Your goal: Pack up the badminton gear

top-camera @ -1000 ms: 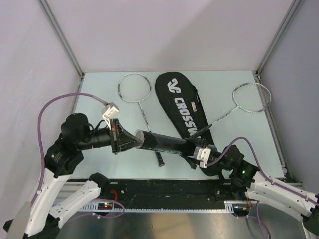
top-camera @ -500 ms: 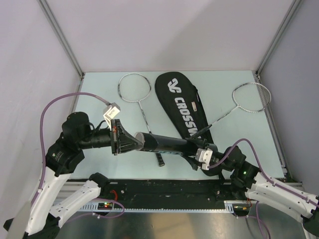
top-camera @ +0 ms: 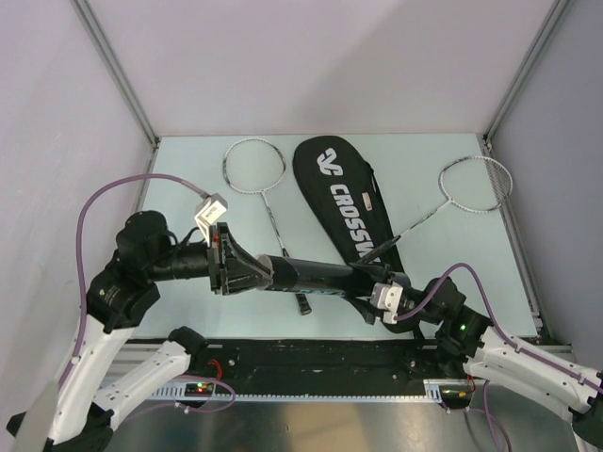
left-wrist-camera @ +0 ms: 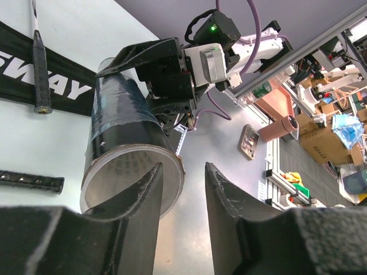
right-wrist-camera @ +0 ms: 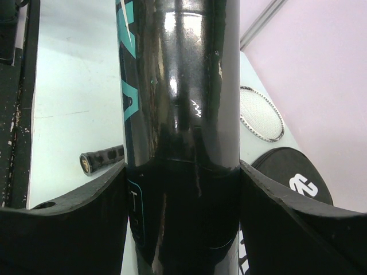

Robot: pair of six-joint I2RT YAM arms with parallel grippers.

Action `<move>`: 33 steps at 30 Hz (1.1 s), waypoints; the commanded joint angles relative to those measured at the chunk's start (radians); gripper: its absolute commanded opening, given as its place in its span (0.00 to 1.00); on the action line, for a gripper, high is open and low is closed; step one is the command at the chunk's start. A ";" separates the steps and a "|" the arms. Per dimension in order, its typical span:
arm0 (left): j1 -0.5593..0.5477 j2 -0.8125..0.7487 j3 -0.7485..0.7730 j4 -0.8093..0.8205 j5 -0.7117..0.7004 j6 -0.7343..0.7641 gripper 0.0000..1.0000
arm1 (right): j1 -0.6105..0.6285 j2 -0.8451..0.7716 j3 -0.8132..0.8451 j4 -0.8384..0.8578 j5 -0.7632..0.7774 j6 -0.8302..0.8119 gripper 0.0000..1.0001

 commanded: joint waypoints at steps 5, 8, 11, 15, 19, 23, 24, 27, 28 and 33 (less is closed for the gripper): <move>0.005 0.041 0.080 0.006 -0.059 0.006 0.43 | 0.008 -0.031 0.029 0.139 -0.036 -0.012 0.01; 0.005 0.043 0.101 0.006 -0.076 0.010 0.43 | 0.008 -0.033 0.029 0.137 -0.024 -0.007 0.01; 0.007 0.037 0.111 0.006 -0.085 0.008 0.43 | 0.008 -0.038 0.029 0.135 -0.015 0.000 0.01; 0.015 0.026 0.112 0.006 -0.091 0.009 0.43 | 0.008 -0.040 0.029 0.137 -0.008 0.007 0.01; 0.024 0.019 0.108 0.002 -0.095 0.008 0.42 | 0.007 -0.040 0.030 0.138 -0.007 0.013 0.01; 0.030 0.017 0.109 -0.017 -0.110 0.019 0.41 | 0.007 -0.045 0.030 0.146 -0.003 0.026 0.01; 0.030 0.015 0.109 -0.021 -0.113 0.024 0.41 | 0.008 -0.046 0.030 0.148 0.003 0.028 0.01; 0.033 0.011 0.107 -0.037 -0.126 0.037 0.40 | 0.007 -0.048 0.031 0.151 0.018 0.032 0.01; 0.033 0.011 0.105 -0.044 -0.132 0.043 0.40 | 0.007 -0.049 0.032 0.152 0.021 0.034 0.01; 0.035 0.014 0.089 -0.064 -0.158 0.070 0.40 | 0.005 -0.040 0.031 0.175 0.029 0.049 0.01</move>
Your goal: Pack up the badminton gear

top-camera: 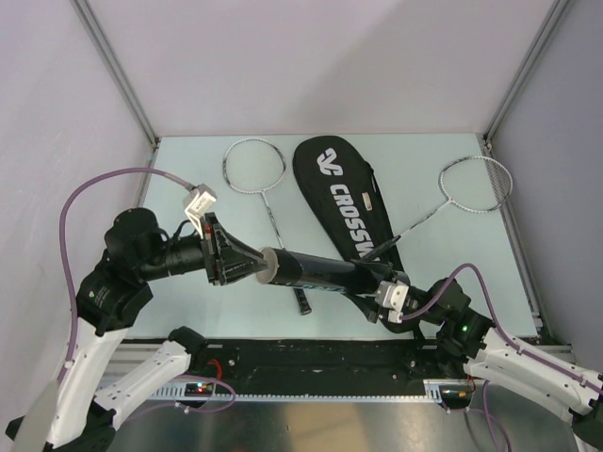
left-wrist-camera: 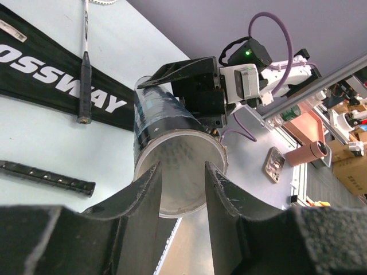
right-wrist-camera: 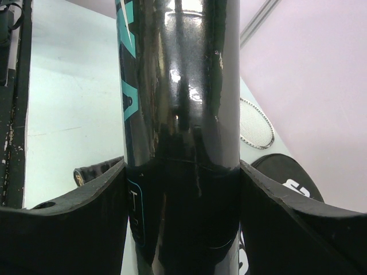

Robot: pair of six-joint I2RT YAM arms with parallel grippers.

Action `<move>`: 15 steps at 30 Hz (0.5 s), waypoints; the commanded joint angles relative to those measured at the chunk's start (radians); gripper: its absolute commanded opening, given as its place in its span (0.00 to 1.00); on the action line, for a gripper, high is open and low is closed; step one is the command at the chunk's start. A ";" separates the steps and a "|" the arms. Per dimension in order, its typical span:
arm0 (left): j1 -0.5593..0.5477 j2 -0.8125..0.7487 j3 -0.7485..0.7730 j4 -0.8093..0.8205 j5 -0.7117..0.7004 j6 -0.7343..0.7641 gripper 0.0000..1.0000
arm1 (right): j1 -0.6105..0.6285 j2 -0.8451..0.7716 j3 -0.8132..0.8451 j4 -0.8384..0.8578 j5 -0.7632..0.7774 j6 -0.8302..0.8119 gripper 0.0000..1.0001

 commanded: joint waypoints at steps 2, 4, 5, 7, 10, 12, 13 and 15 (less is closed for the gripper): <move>0.011 0.004 -0.003 -0.023 -0.040 0.048 0.40 | 0.003 -0.004 0.032 0.150 0.007 0.025 0.01; 0.011 0.012 -0.014 -0.025 -0.045 0.054 0.40 | 0.004 0.008 0.032 0.164 -0.001 0.023 0.01; 0.011 0.018 -0.019 -0.024 -0.048 0.055 0.40 | 0.004 0.017 0.034 0.174 -0.009 0.023 0.01; 0.011 0.033 -0.028 -0.023 -0.046 0.058 0.38 | 0.004 0.034 0.036 0.185 -0.024 0.015 0.01; 0.011 0.061 -0.039 -0.023 -0.042 0.064 0.37 | 0.004 0.056 0.044 0.194 -0.046 0.000 0.01; 0.011 0.081 -0.046 -0.023 -0.037 0.067 0.35 | 0.003 0.068 0.045 0.212 -0.051 -0.005 0.01; 0.012 0.091 -0.049 -0.023 -0.033 0.067 0.34 | 0.003 0.073 0.046 0.222 -0.051 -0.005 0.01; 0.011 0.109 -0.050 -0.024 -0.023 0.067 0.33 | -0.002 0.080 0.046 0.233 -0.045 -0.004 0.01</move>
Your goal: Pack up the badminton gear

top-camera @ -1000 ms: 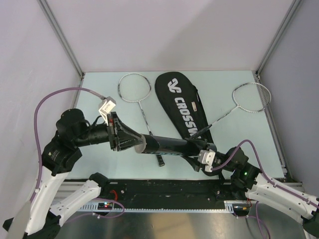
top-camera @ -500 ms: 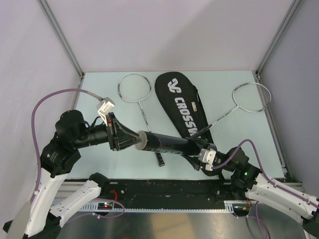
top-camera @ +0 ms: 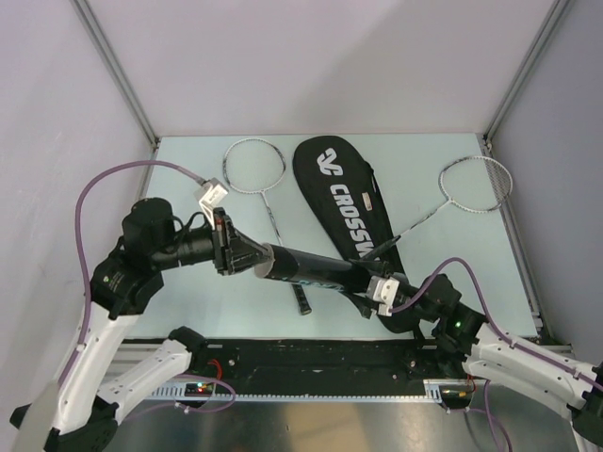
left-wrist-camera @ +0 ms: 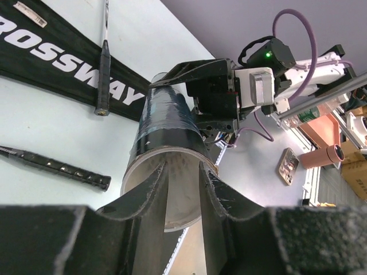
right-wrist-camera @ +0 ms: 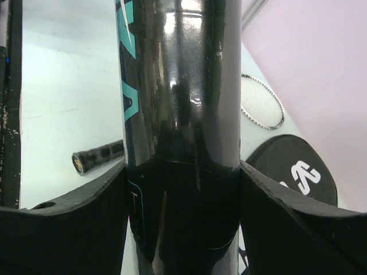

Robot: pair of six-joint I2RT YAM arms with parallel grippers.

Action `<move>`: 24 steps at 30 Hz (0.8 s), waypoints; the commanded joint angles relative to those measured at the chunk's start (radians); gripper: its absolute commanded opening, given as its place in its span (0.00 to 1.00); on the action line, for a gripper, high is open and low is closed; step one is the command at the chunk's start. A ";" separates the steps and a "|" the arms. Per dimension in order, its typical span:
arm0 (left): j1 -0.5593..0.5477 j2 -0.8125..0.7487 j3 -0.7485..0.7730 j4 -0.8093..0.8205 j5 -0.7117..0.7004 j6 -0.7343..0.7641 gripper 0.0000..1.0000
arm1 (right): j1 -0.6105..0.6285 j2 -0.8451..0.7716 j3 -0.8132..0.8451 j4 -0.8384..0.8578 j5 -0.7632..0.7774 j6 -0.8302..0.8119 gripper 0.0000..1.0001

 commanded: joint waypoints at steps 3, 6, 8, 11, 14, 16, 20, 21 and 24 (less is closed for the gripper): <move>0.004 0.056 -0.004 -0.018 0.003 0.025 0.34 | -0.006 -0.004 0.046 0.208 -0.066 -0.008 0.01; 0.005 0.049 0.043 -0.019 -0.019 0.022 0.37 | -0.026 -0.010 0.044 0.200 -0.077 -0.001 0.01; 0.008 0.048 0.080 -0.018 -0.042 0.017 0.38 | -0.036 -0.014 0.044 0.194 -0.082 0.004 0.01; 0.007 0.045 0.128 -0.018 -0.087 0.010 0.40 | -0.043 -0.017 0.045 0.180 -0.090 0.008 0.01; 0.009 0.041 0.163 -0.017 -0.115 0.005 0.43 | -0.046 -0.017 0.047 0.168 -0.093 0.008 0.01; 0.008 0.035 0.184 -0.018 -0.129 0.003 0.44 | -0.047 -0.014 0.047 0.165 -0.093 0.010 0.01; 0.009 0.019 0.220 -0.017 -0.157 0.002 0.47 | -0.048 -0.003 0.047 0.166 -0.092 0.014 0.01; 0.008 0.009 0.224 -0.018 -0.166 0.003 0.47 | -0.048 -0.002 0.048 0.169 -0.093 0.017 0.01; 0.010 -0.017 0.218 -0.029 -0.211 0.020 0.47 | -0.051 0.000 0.051 0.177 -0.091 0.032 0.01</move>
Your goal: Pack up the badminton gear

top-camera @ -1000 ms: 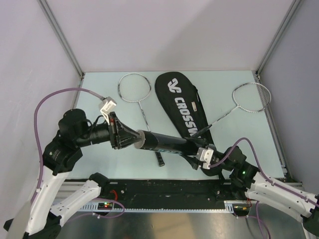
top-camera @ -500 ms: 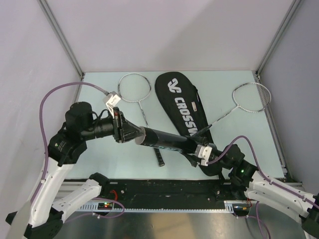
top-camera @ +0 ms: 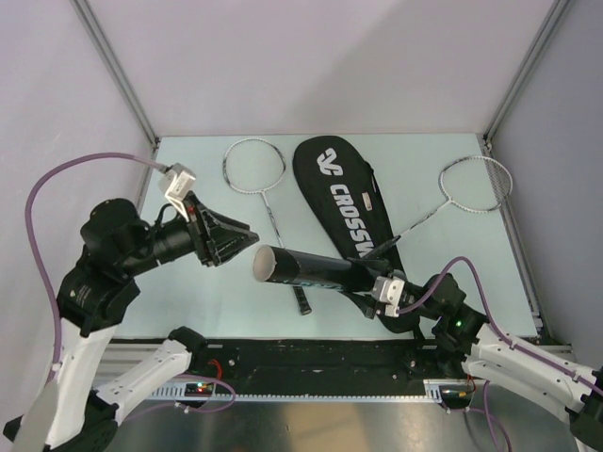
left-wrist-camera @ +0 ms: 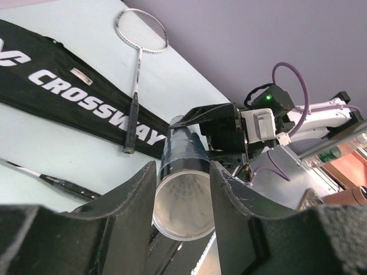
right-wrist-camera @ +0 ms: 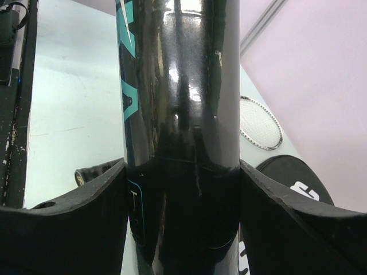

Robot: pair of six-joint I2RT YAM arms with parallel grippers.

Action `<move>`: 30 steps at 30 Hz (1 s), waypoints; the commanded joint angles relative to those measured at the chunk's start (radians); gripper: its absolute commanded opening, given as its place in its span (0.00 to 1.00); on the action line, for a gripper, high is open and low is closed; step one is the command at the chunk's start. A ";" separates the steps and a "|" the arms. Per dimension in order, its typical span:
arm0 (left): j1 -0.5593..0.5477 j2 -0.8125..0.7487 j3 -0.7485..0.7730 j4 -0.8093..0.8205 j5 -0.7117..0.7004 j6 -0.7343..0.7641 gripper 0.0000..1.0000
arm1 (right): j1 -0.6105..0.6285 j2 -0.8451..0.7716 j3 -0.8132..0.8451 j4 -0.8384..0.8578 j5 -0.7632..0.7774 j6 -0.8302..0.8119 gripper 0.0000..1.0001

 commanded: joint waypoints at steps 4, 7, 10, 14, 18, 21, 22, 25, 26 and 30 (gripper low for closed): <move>0.005 -0.053 -0.004 -0.043 -0.110 0.038 0.47 | -0.007 -0.013 0.052 0.119 -0.003 0.033 0.01; 0.005 -0.063 -0.029 -0.052 -0.098 0.035 0.47 | -0.010 -0.021 0.051 0.119 0.001 0.041 0.01; 0.005 -0.069 -0.051 -0.053 -0.087 0.026 0.46 | -0.011 -0.024 0.054 0.120 0.008 0.047 0.01; 0.005 -0.063 -0.076 -0.052 -0.061 0.015 0.44 | -0.012 -0.019 0.054 0.131 0.014 0.053 0.01; 0.005 -0.055 -0.095 -0.052 -0.042 0.008 0.43 | -0.012 -0.016 0.057 0.134 0.014 0.057 0.01; 0.004 -0.051 -0.105 -0.051 -0.034 0.008 0.42 | -0.011 -0.015 0.057 0.134 0.013 0.058 0.01; 0.005 -0.048 -0.109 -0.048 -0.033 0.008 0.41 | -0.011 -0.014 0.057 0.135 0.013 0.059 0.01; 0.005 -0.039 -0.131 -0.033 -0.018 -0.001 0.40 | -0.012 0.000 0.058 0.147 0.011 0.058 0.01; 0.004 -0.035 -0.136 -0.029 -0.011 -0.004 0.39 | -0.011 0.005 0.059 0.151 0.010 0.058 0.01; 0.004 -0.019 -0.164 -0.005 0.020 -0.010 0.31 | -0.013 0.031 0.059 0.178 0.001 0.062 0.00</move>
